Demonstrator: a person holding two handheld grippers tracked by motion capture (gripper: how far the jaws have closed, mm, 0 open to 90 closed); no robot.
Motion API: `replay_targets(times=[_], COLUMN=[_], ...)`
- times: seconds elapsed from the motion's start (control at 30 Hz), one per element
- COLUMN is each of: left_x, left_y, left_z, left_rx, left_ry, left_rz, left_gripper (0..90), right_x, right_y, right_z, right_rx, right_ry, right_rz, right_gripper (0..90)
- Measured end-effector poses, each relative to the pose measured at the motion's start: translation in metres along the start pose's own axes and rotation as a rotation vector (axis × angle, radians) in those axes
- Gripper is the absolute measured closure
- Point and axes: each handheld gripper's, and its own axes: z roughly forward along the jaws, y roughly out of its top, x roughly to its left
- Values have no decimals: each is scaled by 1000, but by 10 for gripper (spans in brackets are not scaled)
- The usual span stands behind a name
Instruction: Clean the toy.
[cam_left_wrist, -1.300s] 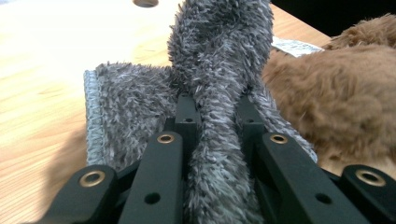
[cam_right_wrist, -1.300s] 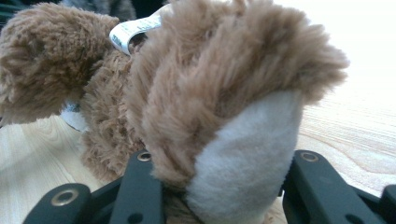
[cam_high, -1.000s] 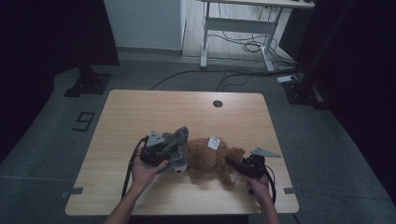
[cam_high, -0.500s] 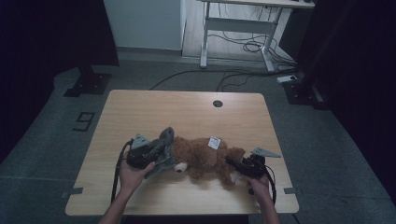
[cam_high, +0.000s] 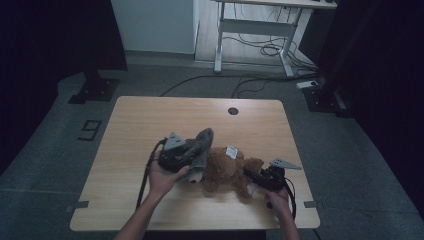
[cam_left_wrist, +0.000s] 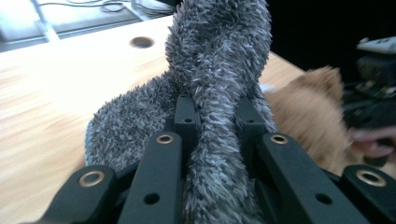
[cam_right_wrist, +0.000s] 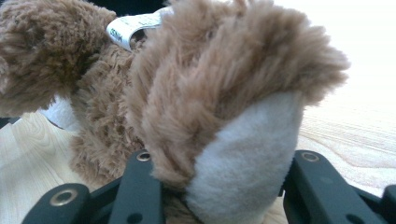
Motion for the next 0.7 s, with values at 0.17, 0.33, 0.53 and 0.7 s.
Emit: replay_targets(times=[0.17,0.33,0.53,0.7], left_x=[-18,7,23,51], left_y=[-6,-23,-30,-49], left_z=[43,35,5,-22], left_rx=[112,105,71,42], left_ry=[54,64,113,157], left_rz=[84,18,15,-58], left_gripper=[759,766,767,766], right_x=[0,1,5,4], right_y=[0,1,1,0], right_z=[-1,-1,0,1], right_rx=[-4,-7,-5,-6], right_ry=[-1,10,8,14], right_rz=[0,-9,-19,-7], right_gripper=[619,618,617,615])
